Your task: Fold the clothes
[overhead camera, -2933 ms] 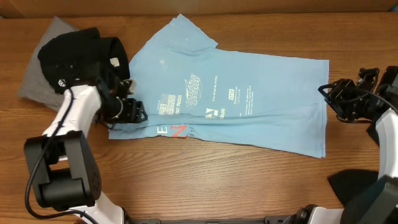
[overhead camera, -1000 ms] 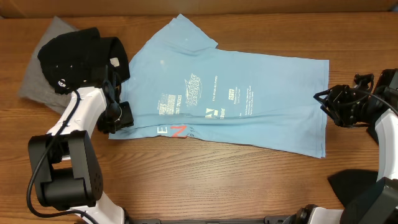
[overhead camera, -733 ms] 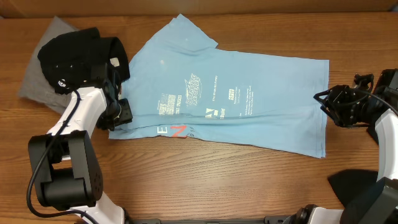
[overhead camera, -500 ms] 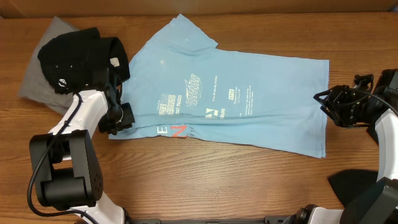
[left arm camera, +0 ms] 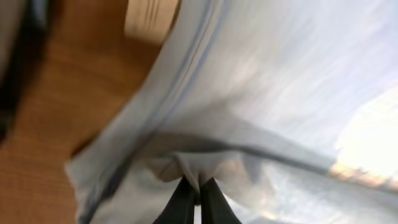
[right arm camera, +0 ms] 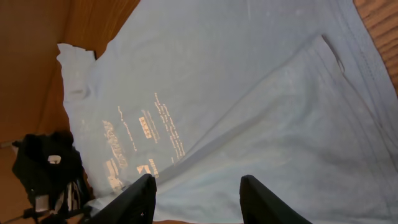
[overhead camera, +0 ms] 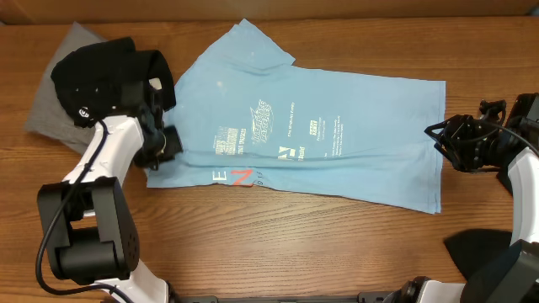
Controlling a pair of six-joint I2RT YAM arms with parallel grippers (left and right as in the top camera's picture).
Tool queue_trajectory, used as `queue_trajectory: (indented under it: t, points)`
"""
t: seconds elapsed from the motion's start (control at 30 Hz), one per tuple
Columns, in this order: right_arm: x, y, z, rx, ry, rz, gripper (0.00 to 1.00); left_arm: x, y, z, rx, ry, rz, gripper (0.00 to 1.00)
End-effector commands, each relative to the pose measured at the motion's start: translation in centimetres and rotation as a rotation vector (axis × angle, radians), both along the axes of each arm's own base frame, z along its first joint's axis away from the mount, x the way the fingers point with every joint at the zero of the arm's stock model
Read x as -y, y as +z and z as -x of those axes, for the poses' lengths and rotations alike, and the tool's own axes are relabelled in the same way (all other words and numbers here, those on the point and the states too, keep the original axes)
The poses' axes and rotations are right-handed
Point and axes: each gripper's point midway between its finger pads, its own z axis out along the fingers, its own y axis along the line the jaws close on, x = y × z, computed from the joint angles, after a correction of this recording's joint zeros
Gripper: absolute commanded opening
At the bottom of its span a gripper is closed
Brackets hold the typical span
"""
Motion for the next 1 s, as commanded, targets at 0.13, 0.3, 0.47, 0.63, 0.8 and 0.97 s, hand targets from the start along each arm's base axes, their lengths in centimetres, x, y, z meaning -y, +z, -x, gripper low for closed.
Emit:
queue_trajectory:
  t: [0.13,0.3,0.47,0.63,0.8,0.97]
  points:
    - [0.2,1.2,-0.6,0.041,0.006,0.025,0.49,0.1,2.1,-3.2,0.136,-0.009,0.016,0.27]
    - [0.2,1.2,-0.6,0.037,0.006,0.023,0.51,0.2,1.9,-2.7,0.115,-0.018,0.021,0.49]
    - [0.1,1.2,-0.5,0.036,0.006,0.022,0.51,4.8,2.8,-2.1,0.150,-0.267,0.240,0.06]
    - [0.1,1.1,-0.5,0.033,0.006,0.021,0.51,7.9,2.9,-0.2,0.130,-0.466,0.304,0.04]
    - [0.1,1.1,-0.3,0.027,0.006,0.018,0.51,9.3,0.3,1.8,0.049,-0.567,0.179,0.04]
    - [0.1,1.1,-0.3,0.027,0.006,0.018,0.52,10.8,-1.1,1.8,0.073,-0.622,0.114,0.04]
